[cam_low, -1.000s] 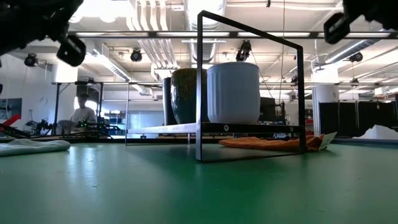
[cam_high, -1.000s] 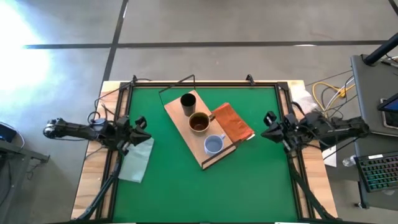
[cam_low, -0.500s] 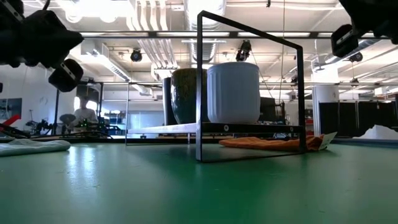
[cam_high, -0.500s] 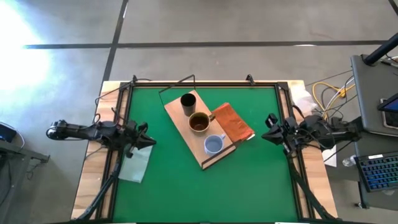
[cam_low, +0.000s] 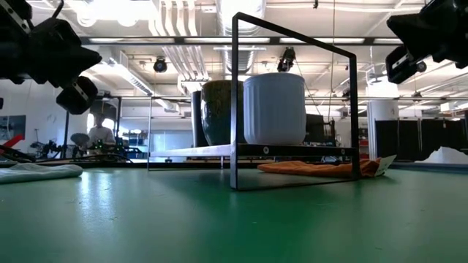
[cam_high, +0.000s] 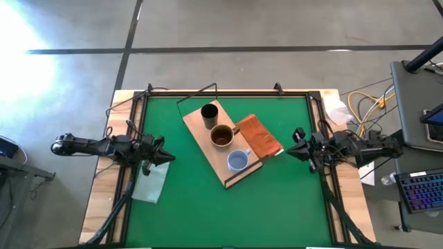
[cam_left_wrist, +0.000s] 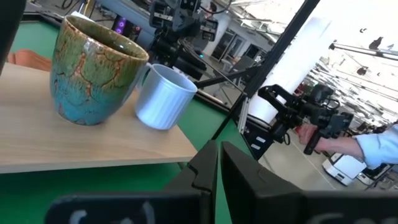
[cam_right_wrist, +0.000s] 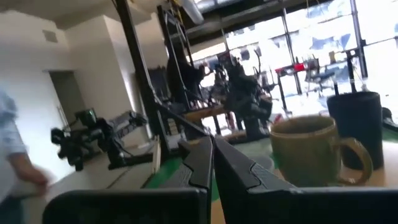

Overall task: Stack small to large cups/mugs on shelf
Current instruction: Return to Home Position

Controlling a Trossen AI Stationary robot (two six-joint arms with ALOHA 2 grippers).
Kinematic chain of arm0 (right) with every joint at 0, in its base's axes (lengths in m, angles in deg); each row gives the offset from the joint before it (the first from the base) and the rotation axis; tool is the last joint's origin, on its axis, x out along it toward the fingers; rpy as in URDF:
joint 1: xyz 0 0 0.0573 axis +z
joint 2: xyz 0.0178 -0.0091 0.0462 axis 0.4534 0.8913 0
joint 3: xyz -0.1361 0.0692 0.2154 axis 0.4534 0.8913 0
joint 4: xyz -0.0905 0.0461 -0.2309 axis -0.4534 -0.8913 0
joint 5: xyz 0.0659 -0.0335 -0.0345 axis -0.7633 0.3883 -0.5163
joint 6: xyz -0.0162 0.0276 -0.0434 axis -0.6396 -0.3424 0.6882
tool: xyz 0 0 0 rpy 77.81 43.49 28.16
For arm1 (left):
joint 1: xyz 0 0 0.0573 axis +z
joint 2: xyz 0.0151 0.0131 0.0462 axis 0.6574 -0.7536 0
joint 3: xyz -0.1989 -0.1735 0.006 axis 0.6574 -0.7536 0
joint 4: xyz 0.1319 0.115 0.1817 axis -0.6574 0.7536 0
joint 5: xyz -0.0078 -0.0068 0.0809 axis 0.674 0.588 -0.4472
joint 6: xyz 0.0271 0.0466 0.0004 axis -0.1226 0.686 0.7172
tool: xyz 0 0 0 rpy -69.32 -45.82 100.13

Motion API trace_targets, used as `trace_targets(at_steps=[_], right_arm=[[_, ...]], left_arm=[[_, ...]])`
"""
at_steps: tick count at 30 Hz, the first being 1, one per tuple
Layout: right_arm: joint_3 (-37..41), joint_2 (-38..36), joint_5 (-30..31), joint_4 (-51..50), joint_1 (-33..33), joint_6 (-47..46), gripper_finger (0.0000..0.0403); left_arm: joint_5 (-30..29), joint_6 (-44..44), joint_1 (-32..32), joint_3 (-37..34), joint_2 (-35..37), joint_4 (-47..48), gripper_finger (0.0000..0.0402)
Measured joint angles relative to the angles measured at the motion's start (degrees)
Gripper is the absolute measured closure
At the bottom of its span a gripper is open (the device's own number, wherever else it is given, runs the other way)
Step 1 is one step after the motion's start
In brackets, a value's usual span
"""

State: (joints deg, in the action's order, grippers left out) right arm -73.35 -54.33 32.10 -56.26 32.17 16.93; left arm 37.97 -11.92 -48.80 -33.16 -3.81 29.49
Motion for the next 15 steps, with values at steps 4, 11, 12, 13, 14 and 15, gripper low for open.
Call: trace_targets(at_steps=[4, 11, 12, 13, 14, 15], right_arm=[[0.0, 1.0, 0.0, -0.1, 0.0, -0.2, 0.0394], [0.0, 1.7, 0.0, -0.2, 0.0, -0.6, 0.0394], [0.0, 1.7, 0.0, -0.2, 0.0, -0.6, 0.0394], [0.0, 1.7, 0.0, -0.2, 0.0, -0.6, 0.0394], [0.0, 1.6, 0.0, -0.1, 0.0, -0.6, 0.0394], [0.0, 1.6, 0.0, -0.1, 0.0, -0.6, 0.0394]], left_arm=[[0.0, 0.0, 0.0, 0.0, -0.6, -0.4, 0.0396], [0.0, 0.0, 0.0, -0.1, -1.9, -0.7, 0.0396], [0.0, 0.0, 0.0, -0.1, -2.1, -0.7, 0.0396], [0.0, 0.0, 0.0, -0.1, -2.3, -0.7, 0.0396], [0.0, 0.0, 0.0, -0.1, -2.5, -0.7, 0.0396], [0.0, 0.0, 0.0, -0.1, -2.7, -0.7, 0.0396]])
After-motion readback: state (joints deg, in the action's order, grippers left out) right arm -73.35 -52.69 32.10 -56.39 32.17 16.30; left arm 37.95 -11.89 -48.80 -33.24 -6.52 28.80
